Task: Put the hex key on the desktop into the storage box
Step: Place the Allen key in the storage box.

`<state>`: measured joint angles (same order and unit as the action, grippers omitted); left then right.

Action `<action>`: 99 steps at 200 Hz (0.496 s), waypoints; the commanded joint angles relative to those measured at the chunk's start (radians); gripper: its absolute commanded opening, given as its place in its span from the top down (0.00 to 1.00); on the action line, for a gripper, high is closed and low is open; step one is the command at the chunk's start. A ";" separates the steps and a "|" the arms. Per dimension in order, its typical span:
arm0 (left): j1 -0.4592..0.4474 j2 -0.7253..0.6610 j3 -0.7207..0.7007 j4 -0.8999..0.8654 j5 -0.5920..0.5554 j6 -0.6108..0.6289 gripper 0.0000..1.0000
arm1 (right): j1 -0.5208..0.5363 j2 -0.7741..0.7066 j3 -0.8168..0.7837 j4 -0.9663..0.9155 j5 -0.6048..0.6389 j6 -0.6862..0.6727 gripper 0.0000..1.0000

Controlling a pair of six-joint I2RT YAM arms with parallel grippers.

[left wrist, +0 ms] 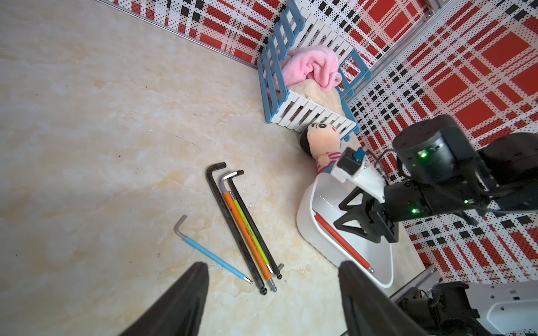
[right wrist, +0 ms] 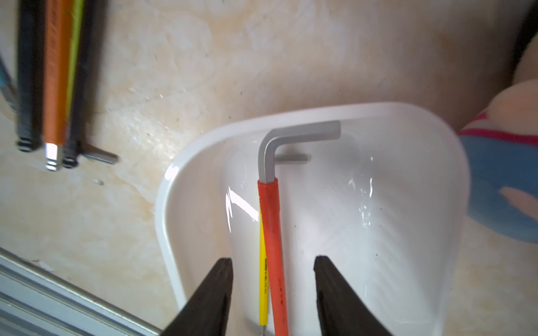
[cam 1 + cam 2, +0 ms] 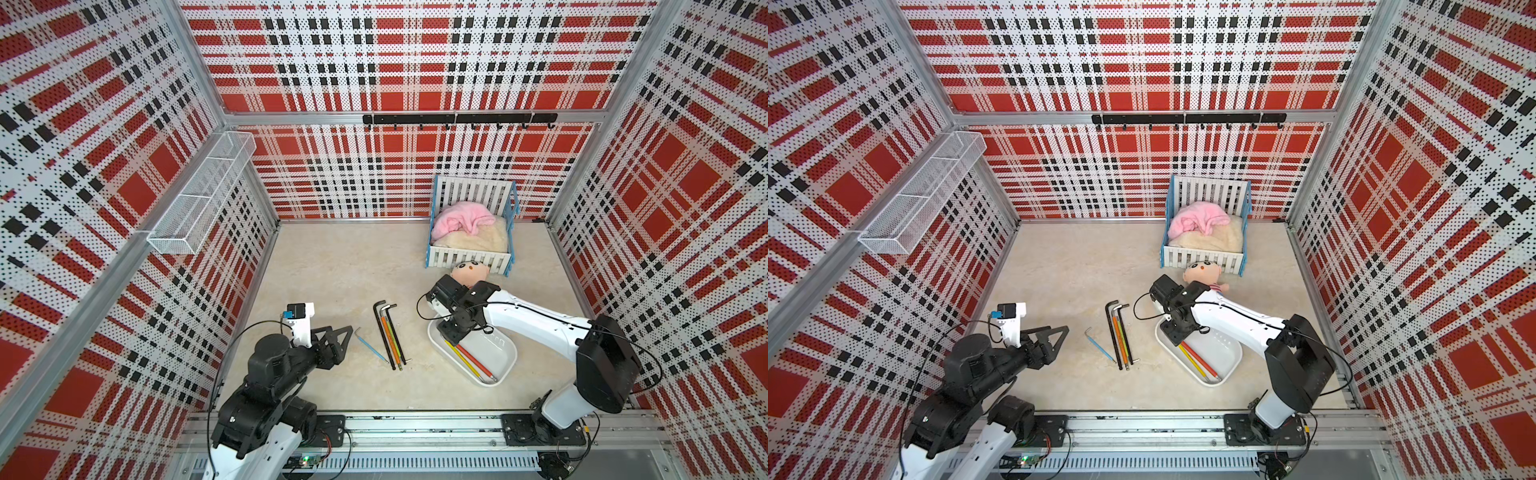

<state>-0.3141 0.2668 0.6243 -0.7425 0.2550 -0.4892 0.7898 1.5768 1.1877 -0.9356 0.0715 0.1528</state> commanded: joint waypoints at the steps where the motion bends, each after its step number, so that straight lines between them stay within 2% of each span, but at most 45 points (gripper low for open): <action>1: 0.009 -0.006 -0.003 -0.002 0.008 0.017 0.24 | 0.006 -0.025 0.070 0.004 -0.002 0.054 0.49; 37: 0.011 -0.010 -0.003 -0.001 0.009 0.016 0.24 | 0.058 0.049 0.197 0.051 0.027 0.130 0.49; 54: 0.014 -0.012 -0.003 -0.002 0.009 0.016 0.24 | 0.077 0.149 0.302 0.017 0.027 0.201 0.48; 99: 0.018 -0.014 -0.004 -0.001 0.010 0.018 0.24 | 0.137 0.413 0.577 -0.091 0.012 0.329 0.55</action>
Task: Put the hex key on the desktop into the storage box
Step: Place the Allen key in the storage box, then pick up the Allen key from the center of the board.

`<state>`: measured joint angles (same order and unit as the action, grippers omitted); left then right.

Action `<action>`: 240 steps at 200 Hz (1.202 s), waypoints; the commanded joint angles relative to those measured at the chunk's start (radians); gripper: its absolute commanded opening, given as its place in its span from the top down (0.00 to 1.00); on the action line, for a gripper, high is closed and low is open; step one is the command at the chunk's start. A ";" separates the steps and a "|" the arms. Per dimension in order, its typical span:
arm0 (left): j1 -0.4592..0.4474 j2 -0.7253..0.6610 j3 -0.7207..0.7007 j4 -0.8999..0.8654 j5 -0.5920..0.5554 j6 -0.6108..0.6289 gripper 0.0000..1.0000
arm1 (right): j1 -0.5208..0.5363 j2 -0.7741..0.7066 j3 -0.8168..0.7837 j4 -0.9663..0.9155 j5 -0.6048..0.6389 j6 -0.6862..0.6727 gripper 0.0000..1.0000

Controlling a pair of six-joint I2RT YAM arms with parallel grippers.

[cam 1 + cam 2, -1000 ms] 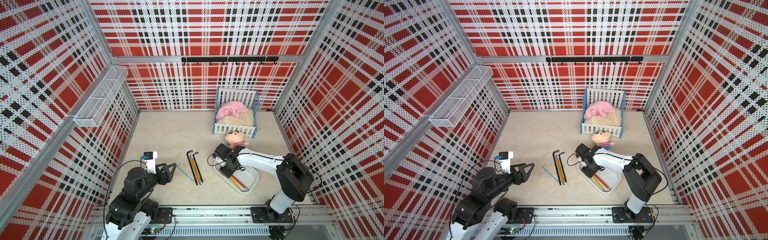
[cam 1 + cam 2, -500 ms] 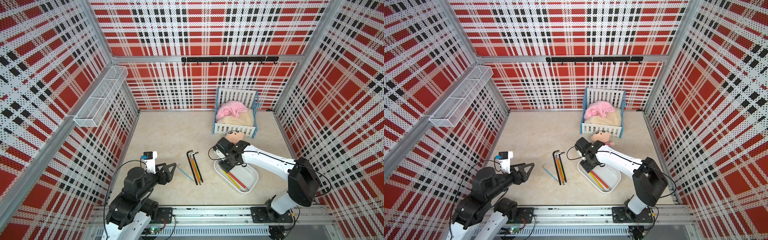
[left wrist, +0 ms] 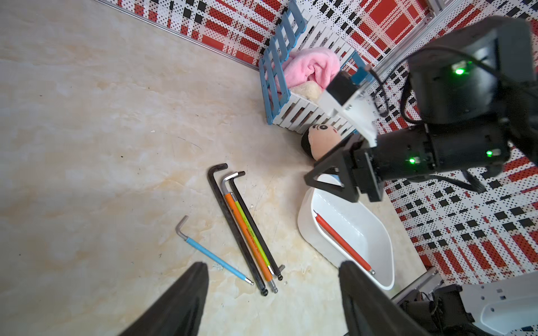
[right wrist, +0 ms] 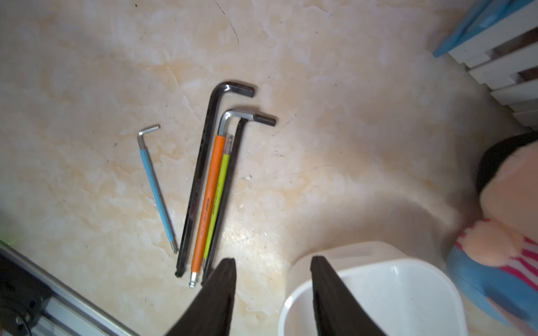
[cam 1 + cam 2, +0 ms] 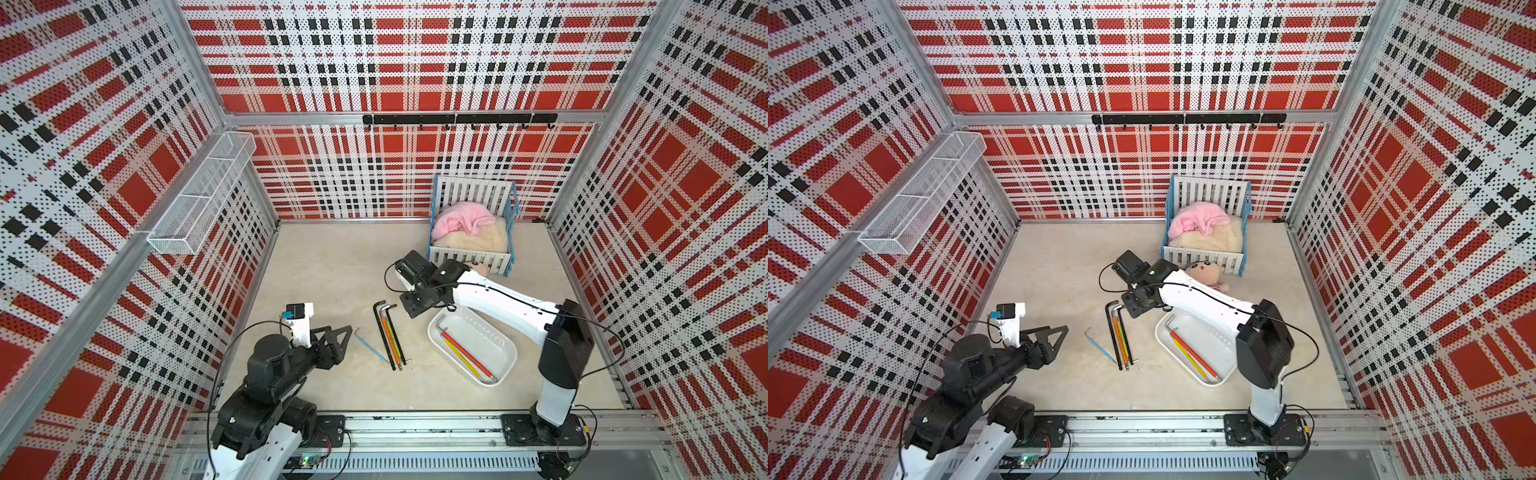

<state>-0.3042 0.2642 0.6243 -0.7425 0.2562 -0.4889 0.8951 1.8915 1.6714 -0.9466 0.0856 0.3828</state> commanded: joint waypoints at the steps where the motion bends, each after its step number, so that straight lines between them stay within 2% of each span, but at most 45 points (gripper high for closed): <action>1: 0.008 -0.011 -0.003 -0.001 0.009 0.018 0.24 | 0.033 0.105 0.098 -0.082 -0.003 0.100 0.55; 40: 0.010 -0.013 -0.003 -0.001 0.011 0.018 0.24 | 0.059 0.273 0.228 -0.145 -0.003 0.130 0.63; 81: 0.010 -0.011 -0.003 -0.001 0.013 0.019 0.24 | 0.059 0.354 0.290 -0.139 0.013 0.145 0.74; 163: 0.014 -0.011 -0.004 -0.001 0.014 0.021 0.24 | 0.044 0.457 0.347 -0.111 -0.036 0.145 0.68; 201: 0.014 -0.007 -0.003 -0.001 0.014 0.020 0.24 | 0.041 0.487 0.366 -0.112 -0.040 0.136 0.70; 240: 0.016 -0.002 -0.003 -0.002 0.014 0.020 0.24 | 0.030 0.480 0.324 -0.097 -0.038 0.142 0.79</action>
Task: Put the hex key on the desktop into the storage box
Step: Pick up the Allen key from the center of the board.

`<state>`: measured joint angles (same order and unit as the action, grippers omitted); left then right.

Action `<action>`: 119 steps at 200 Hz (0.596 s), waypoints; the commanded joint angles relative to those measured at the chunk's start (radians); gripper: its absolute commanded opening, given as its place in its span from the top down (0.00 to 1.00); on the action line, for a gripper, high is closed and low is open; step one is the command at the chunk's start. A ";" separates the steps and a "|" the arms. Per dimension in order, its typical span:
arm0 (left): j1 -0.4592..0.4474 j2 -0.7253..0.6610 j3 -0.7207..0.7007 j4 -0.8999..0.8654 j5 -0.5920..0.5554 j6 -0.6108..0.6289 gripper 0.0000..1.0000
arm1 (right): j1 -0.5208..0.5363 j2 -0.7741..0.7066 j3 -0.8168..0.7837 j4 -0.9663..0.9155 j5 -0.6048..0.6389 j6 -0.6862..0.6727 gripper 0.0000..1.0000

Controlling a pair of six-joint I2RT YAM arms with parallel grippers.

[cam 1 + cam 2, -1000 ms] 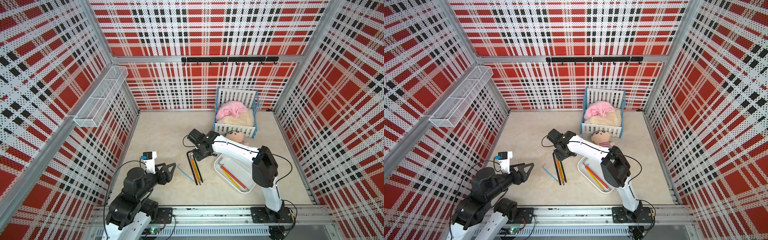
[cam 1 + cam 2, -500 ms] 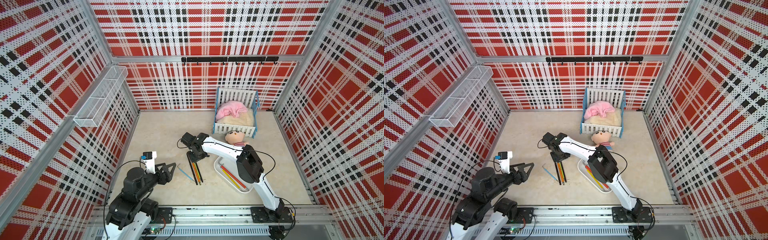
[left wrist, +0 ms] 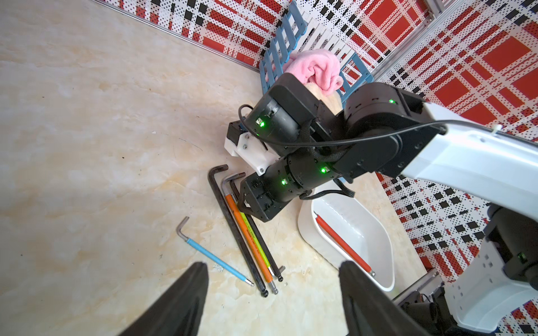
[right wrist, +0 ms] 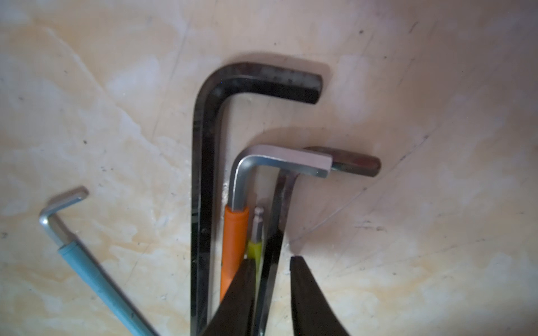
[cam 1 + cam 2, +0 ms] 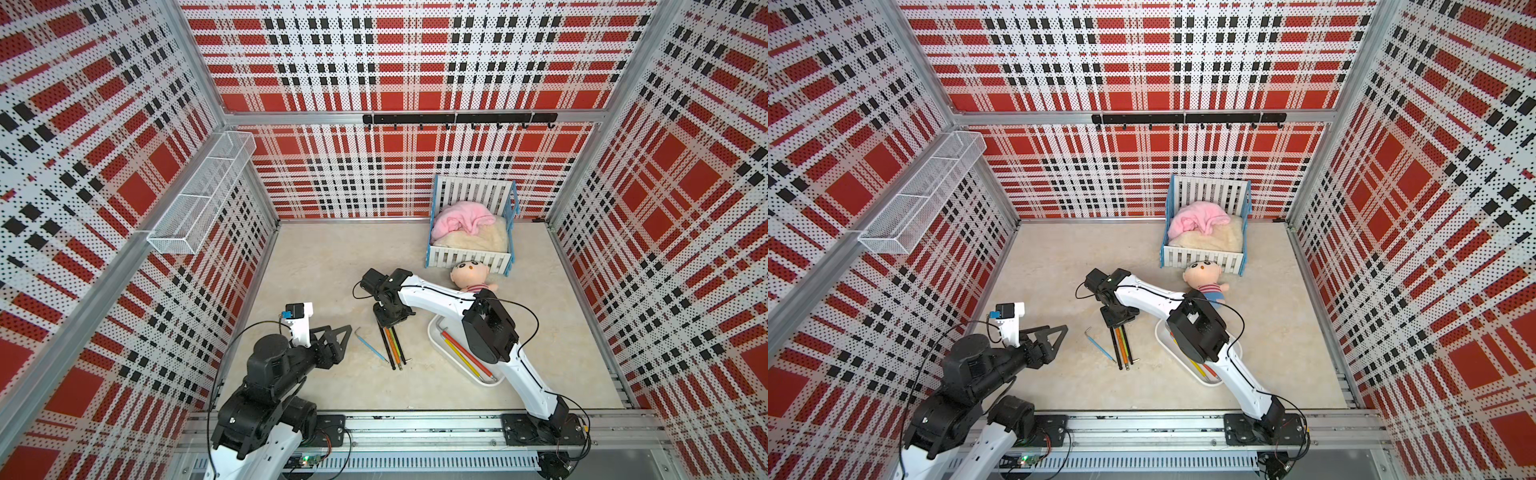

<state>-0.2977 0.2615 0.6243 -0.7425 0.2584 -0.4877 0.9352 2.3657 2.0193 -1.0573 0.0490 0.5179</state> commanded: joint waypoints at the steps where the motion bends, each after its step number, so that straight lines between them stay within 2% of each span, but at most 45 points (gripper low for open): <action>1: 0.009 0.001 -0.003 -0.002 0.012 0.019 0.24 | -0.010 0.006 -0.025 0.014 -0.001 0.007 0.79; 36: 0.011 0.001 -0.003 -0.001 0.011 0.020 0.24 | -0.019 -0.003 -0.043 0.024 -0.011 0.008 0.84; 67: 0.015 0.004 -0.003 -0.001 0.018 0.024 0.24 | -0.022 0.003 -0.055 0.017 0.000 0.013 0.83; 98: 0.015 0.003 -0.003 -0.001 0.016 0.022 0.24 | -0.034 -0.009 -0.073 0.006 0.019 0.028 0.79; 119: 0.016 0.004 -0.005 0.000 0.017 0.024 0.24 | -0.035 0.003 -0.066 -0.010 0.022 0.028 0.69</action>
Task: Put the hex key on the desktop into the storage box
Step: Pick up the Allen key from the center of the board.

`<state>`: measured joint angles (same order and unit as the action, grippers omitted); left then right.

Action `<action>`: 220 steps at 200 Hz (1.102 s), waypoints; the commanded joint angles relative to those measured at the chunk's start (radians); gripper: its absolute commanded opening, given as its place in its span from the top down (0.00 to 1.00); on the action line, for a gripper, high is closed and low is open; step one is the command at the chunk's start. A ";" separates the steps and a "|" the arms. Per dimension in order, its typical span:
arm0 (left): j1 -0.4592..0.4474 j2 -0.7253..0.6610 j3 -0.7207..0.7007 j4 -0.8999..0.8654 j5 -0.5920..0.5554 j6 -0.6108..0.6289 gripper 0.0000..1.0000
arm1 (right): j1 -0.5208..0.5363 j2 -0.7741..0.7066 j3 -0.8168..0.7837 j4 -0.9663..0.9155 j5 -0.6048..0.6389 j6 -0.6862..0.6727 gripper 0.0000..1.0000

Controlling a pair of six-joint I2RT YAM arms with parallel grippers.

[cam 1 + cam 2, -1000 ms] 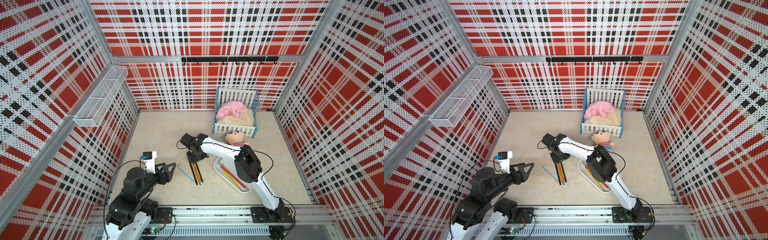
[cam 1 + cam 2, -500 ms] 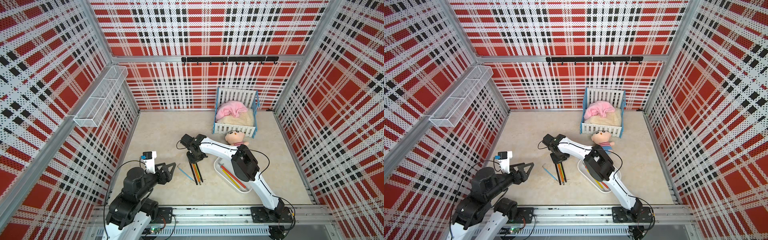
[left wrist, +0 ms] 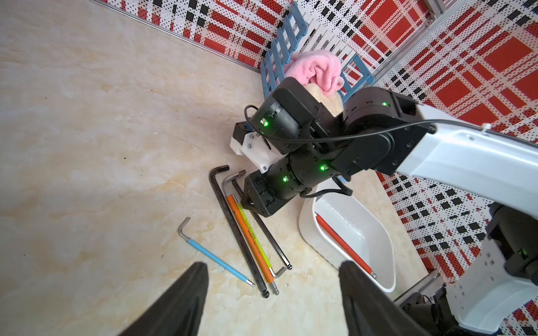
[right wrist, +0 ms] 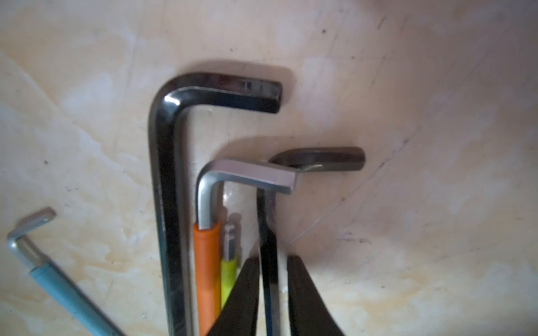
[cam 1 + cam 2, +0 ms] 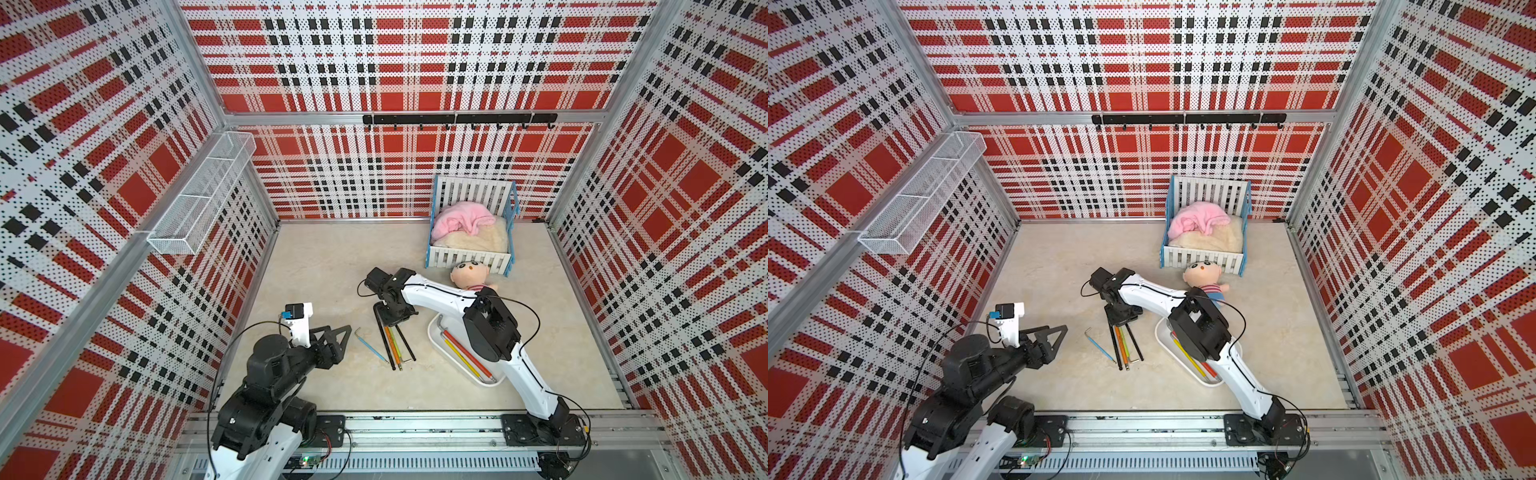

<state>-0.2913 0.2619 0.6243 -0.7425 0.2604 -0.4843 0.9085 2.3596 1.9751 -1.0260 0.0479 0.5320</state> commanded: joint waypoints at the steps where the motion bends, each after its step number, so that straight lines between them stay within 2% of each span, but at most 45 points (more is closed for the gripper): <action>1: 0.010 0.003 -0.005 -0.001 0.015 0.021 0.24 | -0.008 0.009 -0.022 -0.042 0.023 0.014 0.69; 15: 0.012 0.007 -0.005 0.000 0.020 0.022 0.24 | -0.008 0.024 -0.018 -0.053 0.018 0.050 0.67; 32: 0.016 0.008 -0.005 0.000 0.026 0.026 0.24 | -0.010 0.046 -0.012 -0.063 0.009 0.062 0.70; 59: 0.025 0.008 -0.005 0.001 0.030 0.027 0.24 | -0.010 0.064 -0.013 -0.053 0.003 0.083 0.86; 95: 0.028 0.008 -0.005 0.002 0.033 0.031 0.24 | -0.013 0.079 -0.013 -0.050 0.008 0.097 1.00; 220: 0.033 0.012 -0.006 0.002 0.036 0.033 0.24 | -0.043 -0.056 -0.005 -0.045 0.082 0.138 1.00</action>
<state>-0.2684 0.2695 0.6239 -0.7425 0.2848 -0.4652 0.8902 2.3600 1.9831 -1.0473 0.0772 0.6563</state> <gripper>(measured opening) 0.763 0.102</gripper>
